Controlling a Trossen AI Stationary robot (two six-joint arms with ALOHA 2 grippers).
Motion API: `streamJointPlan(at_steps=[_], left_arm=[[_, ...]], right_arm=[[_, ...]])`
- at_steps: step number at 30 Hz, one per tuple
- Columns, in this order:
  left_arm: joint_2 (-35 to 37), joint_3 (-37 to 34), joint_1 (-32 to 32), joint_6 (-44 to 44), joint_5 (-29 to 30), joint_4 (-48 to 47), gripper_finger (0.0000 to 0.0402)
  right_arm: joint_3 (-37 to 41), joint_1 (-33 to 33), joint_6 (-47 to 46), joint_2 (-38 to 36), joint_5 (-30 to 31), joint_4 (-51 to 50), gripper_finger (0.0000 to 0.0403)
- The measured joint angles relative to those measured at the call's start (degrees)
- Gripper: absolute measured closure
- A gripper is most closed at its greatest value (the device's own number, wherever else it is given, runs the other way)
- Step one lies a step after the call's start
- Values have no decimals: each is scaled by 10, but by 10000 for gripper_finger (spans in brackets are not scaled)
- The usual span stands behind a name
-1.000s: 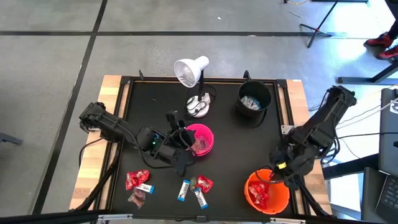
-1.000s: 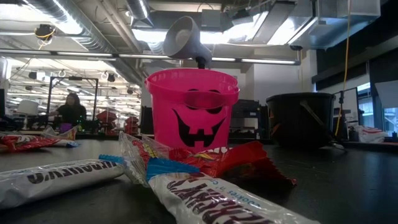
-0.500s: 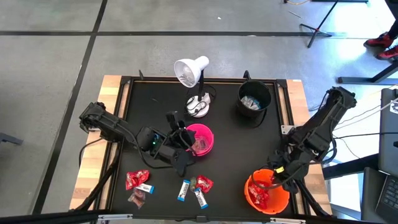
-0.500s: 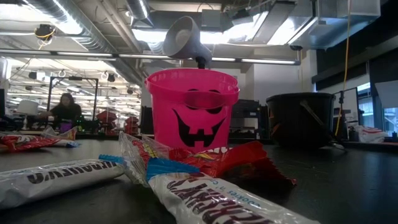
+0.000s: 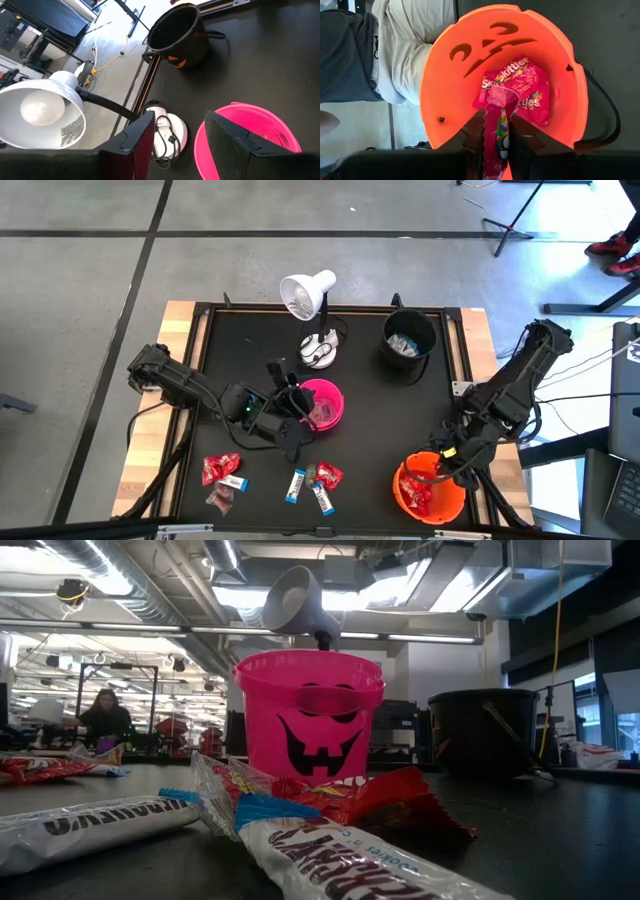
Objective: Sort candy
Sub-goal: Put the red candy into the orange bucket
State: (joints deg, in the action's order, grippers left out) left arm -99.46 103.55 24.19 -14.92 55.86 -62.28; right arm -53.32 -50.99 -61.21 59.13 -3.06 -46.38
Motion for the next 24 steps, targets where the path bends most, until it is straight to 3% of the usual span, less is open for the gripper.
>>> streamJointPlan(at_steps=[13,24], left_arm=[[0,0,4,-15,5,3,237],[0,0,4,-15,5,3,237]], right_arm=[[0,0,0,-2,-11,-13,330],[0,0,34,-2,-8,23,199]])
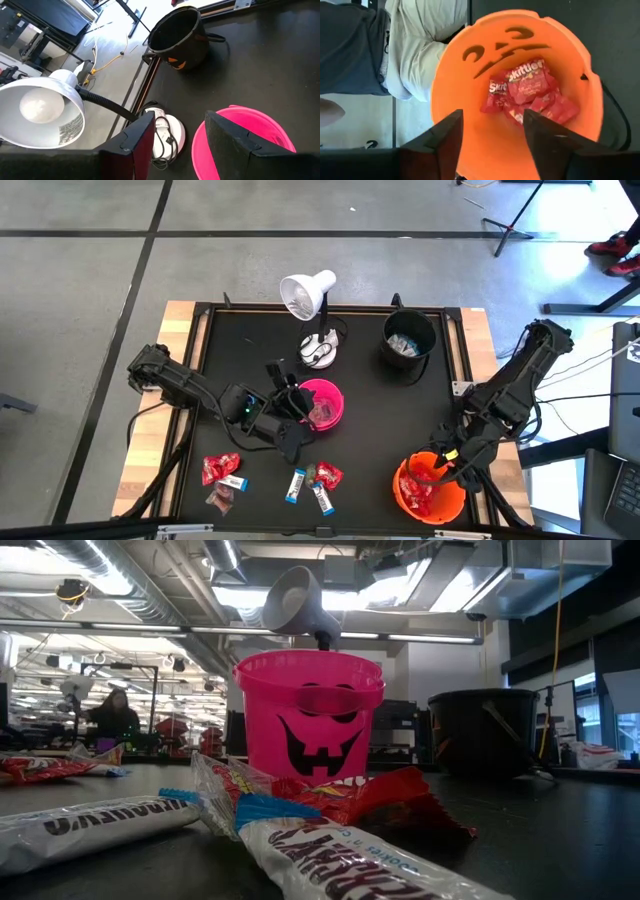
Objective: Sort candy
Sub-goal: Put the red candy into the orange bucket
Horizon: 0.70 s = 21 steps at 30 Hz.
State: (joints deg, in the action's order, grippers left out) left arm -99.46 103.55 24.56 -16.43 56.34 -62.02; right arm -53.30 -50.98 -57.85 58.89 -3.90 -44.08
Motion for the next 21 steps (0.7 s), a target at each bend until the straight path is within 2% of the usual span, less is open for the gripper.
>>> streamJointPlan(at_steps=[6,10,15,21], left_arm=[[0,0,2,0,-4,0,237],[0,0,11,0,-8,1,237],[0,0,35,5,-64,25,237],[0,0,81,5,-133,21,237]], right_arm=[[0,0,1,0,30,14,176],[0,0,1,0,4,12,176],[0,0,-1,0,10,12,175],[0,0,-3,0,82,14,175]])
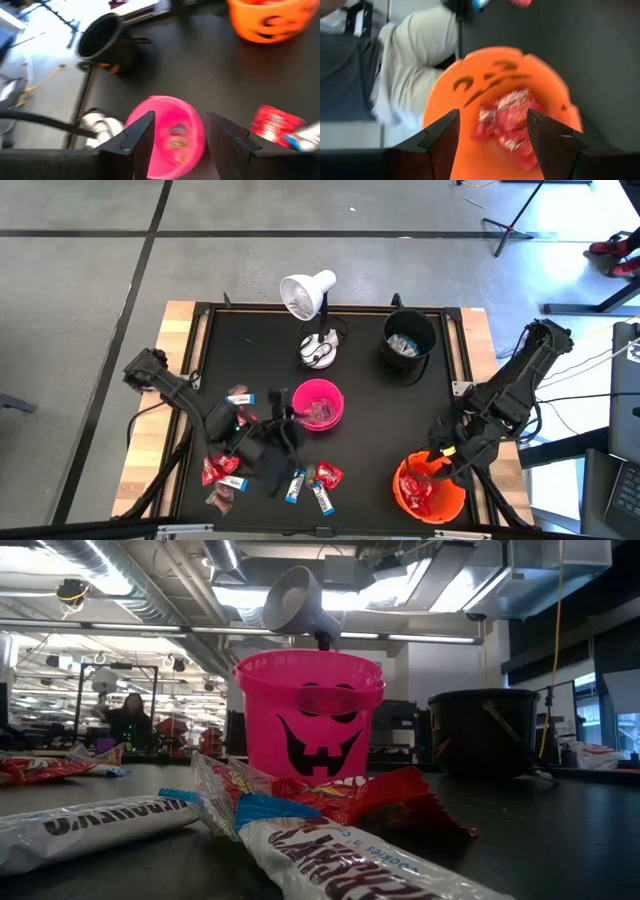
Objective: Sort candy
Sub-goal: Put the red candy into the orange bucket
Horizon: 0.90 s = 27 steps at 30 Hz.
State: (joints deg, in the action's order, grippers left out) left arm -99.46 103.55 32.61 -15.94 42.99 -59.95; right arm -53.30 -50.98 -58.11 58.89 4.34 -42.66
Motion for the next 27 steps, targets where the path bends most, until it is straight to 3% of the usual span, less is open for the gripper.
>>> streamJointPlan(at_steps=[4,10,15,20,24,27], left_arm=[[0,0,33,-4,-19,0,237],[-3,0,71,-17,-21,6,237],[-24,0,74,-35,-46,7,237],[-67,0,71,-41,-109,10,237],[-104,0,63,-45,-151,22,237],[-129,0,53,-26,-213,47,237]], right_arm=[[0,0,-1,2,97,36,175],[0,0,19,3,296,160,175],[0,0,20,3,388,237,175],[0,0,44,3,492,212,175],[0,0,58,3,512,207,175],[0,11,127,5,495,229,175]])
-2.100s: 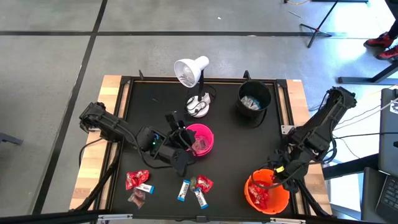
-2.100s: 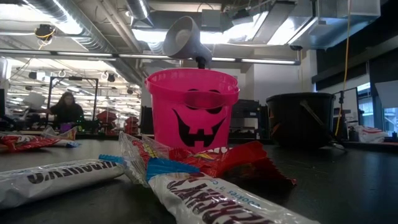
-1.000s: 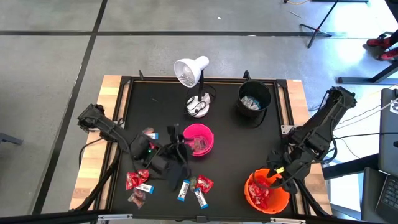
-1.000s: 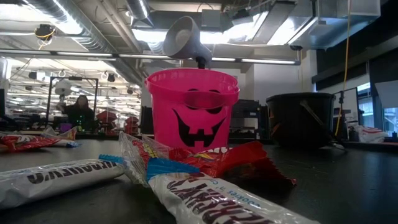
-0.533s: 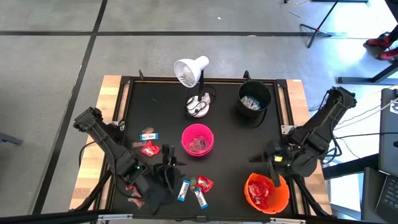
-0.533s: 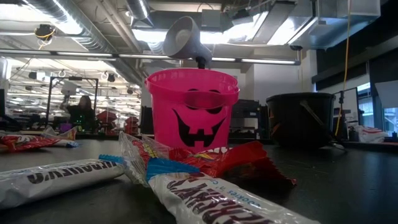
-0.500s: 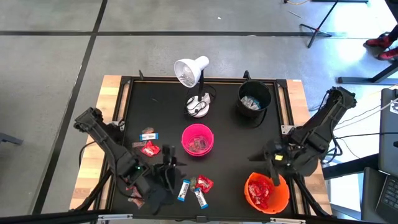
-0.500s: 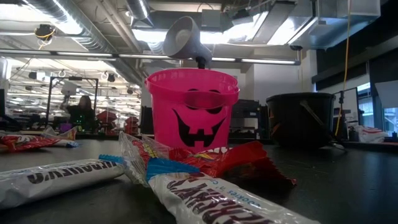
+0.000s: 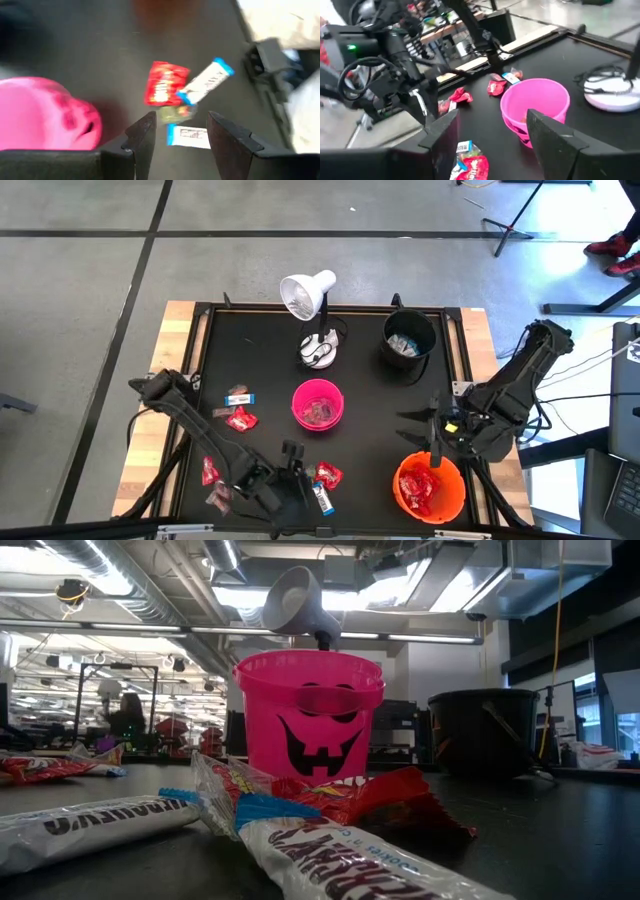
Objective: Sort candy
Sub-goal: Put the red candy into the orange bucket
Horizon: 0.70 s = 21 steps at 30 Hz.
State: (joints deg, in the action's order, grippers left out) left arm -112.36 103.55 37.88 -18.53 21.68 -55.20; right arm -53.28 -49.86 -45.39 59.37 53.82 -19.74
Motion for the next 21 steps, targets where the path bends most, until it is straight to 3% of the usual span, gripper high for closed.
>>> streamJointPlan(at_steps=[7,15,21], left_arm=[[-27,0,-44,51,-83,39,237],[-28,-8,-76,71,-96,57,237],[-28,-93,-102,97,-164,183,237]], right_arm=[[0,60,87,16,-107,44,175],[0,126,123,68,-289,50,175],[0,150,144,70,-324,53,175]])
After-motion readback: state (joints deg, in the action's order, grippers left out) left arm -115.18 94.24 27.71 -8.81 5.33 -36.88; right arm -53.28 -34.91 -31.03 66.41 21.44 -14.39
